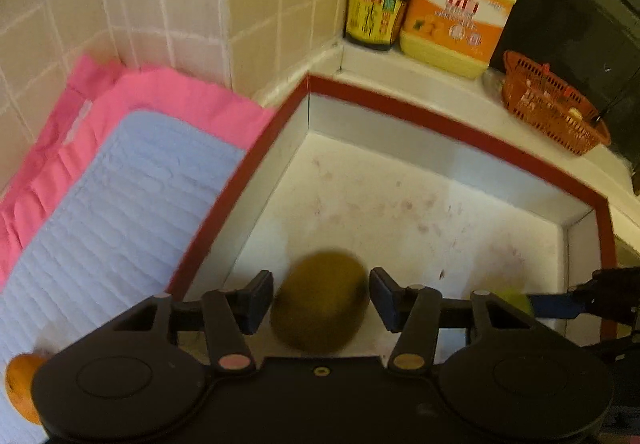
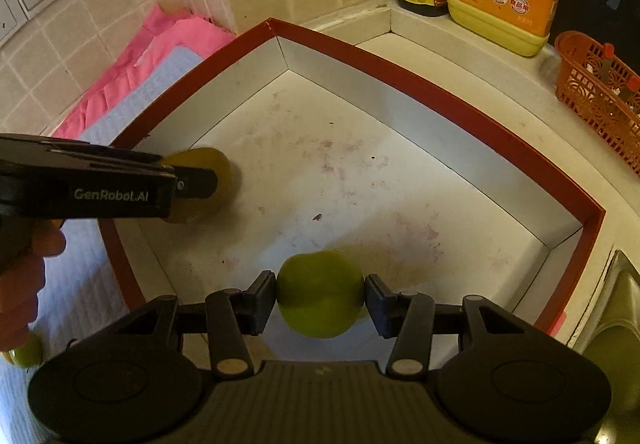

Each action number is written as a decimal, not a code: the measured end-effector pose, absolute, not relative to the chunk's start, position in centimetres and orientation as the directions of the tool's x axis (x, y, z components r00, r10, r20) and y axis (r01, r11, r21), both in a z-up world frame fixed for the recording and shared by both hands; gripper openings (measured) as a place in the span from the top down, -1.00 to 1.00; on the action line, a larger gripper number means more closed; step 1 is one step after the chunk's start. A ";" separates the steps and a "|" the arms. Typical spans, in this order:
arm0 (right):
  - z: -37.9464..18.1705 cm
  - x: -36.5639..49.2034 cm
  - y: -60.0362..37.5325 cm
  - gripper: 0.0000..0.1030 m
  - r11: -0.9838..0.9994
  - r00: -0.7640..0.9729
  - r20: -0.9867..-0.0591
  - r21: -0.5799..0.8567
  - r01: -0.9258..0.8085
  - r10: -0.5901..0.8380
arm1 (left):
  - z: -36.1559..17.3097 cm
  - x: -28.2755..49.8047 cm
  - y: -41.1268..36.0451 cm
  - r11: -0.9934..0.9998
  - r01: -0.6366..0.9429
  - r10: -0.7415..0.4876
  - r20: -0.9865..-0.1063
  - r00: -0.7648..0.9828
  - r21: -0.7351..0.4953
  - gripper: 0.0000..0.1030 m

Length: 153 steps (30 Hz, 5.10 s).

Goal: Organize fruits
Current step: 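Carry the kiwi and apple into the red-rimmed box and open both tools, then move both tools back over the fruit on the mat, then grasp an orange with the left tool while the right tool grasps a green apple, then carry the orange and apple into the box and open both tools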

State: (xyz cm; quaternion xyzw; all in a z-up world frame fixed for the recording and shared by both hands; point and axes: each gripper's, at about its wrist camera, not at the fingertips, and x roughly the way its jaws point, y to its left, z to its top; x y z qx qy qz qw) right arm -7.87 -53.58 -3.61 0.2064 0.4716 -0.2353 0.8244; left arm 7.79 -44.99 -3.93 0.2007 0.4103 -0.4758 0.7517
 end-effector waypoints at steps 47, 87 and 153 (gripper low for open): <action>-2.0 2.8 -25.4 -0.48 0.991 0.491 -0.865 0.046 -0.129 0.104 | -2.4 5.0 3.1 0.992 0.025 -0.115 -0.778 0.617 -0.128 -0.53; -6.2 4.6 -28.8 -0.07 0.953 0.403 -0.864 0.270 -0.138 0.303 | -4.1 7.8 -0.4 0.986 0.068 -0.162 -0.814 0.557 -0.149 0.08; -0.7 -10.2 -56.3 -0.23 0.826 0.476 -0.845 0.077 0.559 -0.244 | -1.5 6.2 -45.6 0.412 0.846 -0.626 -0.780 -0.008 -0.339 -0.41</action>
